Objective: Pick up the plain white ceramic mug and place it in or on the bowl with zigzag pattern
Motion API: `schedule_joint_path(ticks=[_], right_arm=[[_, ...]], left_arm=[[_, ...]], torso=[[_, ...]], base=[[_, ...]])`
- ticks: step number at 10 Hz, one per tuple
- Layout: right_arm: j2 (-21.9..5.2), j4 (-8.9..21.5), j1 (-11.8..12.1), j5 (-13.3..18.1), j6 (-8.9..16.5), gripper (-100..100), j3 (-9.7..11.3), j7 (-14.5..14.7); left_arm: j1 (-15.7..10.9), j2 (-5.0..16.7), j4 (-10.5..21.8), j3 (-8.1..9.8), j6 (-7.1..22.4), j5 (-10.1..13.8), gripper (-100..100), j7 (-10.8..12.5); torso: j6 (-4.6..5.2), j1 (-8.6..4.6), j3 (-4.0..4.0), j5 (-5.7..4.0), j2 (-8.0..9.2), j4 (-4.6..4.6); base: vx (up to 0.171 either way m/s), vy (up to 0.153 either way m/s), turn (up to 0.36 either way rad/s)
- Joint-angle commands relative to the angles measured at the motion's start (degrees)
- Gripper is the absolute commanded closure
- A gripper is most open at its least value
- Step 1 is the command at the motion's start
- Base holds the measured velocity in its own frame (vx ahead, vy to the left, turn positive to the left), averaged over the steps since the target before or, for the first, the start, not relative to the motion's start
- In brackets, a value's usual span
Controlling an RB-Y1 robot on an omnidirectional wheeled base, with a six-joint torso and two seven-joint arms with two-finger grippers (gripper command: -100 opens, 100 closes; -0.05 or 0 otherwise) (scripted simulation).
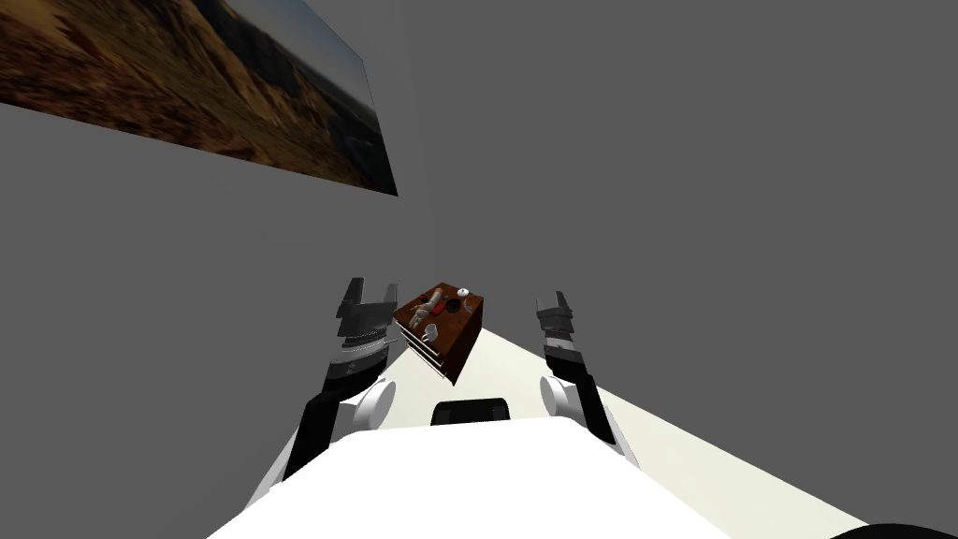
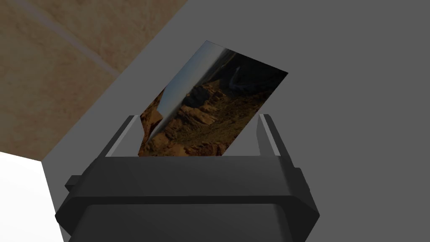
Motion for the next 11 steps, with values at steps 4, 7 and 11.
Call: schedule_joint_path(ticks=[4, 7, 11], right_arm=[[0.0, 0.0, 0.0, 0.0, 0.0, 0, 0.0, 0.0], [0.0, 0.0, 0.0, 0.0, 0.0, 0, 0.0, 0.0], [0.0, 0.0, 0.0, 0.0, 0.0, 0, 0.0, 0.0]], left_arm=[[-1.5, 4.0, 5.6, -1.05, 1.3, -0.1, -100, -0.8], [-2.5, 5.2, 9.3, -1.67, 2.0, -0.2, -100, -1.3], [-4.3, 6.5, 16.0, -2.65, 3.3, -0.5, -100, -2.3]], torso=[[0.0, 0.18, 0.05, 0.04, 0.09, 0.02], [0.0, 0.22, 0.08, 0.05, 0.13, 0.03], [0.0, 0.24, 0.05, 0.06, 0.09, 0.02]], base=[[-0.026, 0.035, 0.033], [-0.033, 0.047, 0.027], [-0.023, 0.048, 0.026]])
